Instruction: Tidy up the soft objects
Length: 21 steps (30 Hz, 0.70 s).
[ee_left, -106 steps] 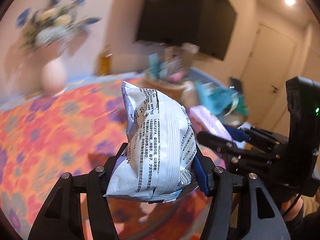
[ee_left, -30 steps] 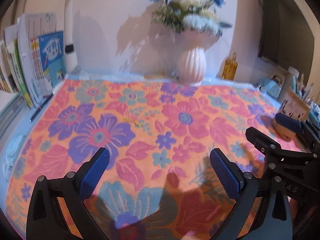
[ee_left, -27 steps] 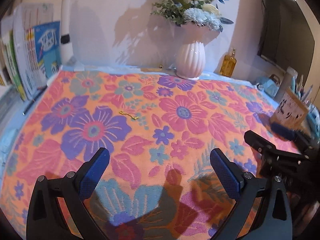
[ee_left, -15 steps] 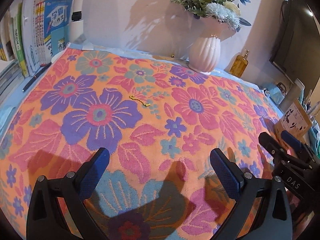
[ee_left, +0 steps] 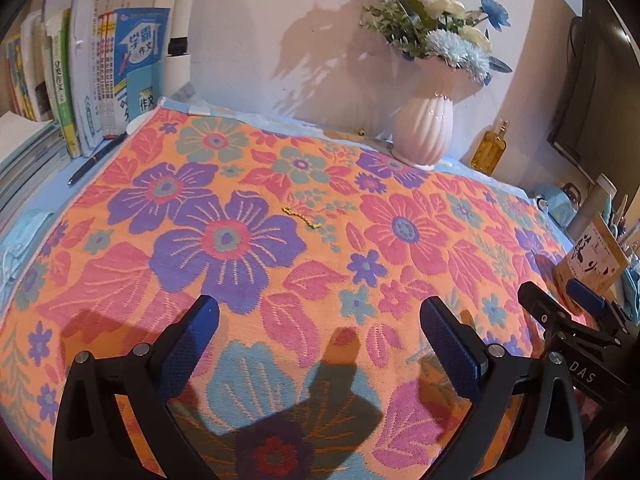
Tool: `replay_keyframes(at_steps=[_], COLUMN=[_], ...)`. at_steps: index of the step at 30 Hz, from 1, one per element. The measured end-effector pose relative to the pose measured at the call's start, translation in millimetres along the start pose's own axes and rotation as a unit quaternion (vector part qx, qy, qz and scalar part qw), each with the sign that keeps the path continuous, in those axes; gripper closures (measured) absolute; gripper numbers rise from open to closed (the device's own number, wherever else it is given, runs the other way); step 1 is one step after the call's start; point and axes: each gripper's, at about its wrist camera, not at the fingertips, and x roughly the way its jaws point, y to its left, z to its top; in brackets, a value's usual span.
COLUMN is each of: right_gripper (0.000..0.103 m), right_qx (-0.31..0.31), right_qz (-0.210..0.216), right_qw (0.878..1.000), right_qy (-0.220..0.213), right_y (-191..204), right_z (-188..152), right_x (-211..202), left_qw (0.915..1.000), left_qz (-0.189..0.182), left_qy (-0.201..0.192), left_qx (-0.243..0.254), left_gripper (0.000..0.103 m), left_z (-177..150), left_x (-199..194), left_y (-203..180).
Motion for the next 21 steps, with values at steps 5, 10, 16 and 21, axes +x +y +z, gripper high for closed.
replay_keyframes(at_steps=[5,10,16,21], right_gripper=[0.007,0.007,0.007,0.007], right_qx=[-0.001,-0.001,-0.004,-0.004], right_qz=[0.0,0.0,0.003,0.004], right_qw=[1.0,1.0,1.0,1.0], right_qy=[0.001,0.002,0.006,0.007], right_y=[1.0,2.1,3.7,3.5], right_z=[0.1,-0.9,-1.6,-1.2], right_x=[0.5,1.3,2.8,3.0], left_qw=[1.0,0.9999,0.9998,0.9997], left_qz=[0.003,0.012,0.022,0.024], left_qy=[0.004,0.003,0.001,0.004], left_qx=[0.001,0.002,0.003,0.008], left_gripper=[0.002,0.002,0.002,0.002], left_z=[0.0,0.2,0.1,0.1], left_x=[0.8,0.6,0.4,1.6], left_y=[0.4,-0.1,-0.1,-2.1])
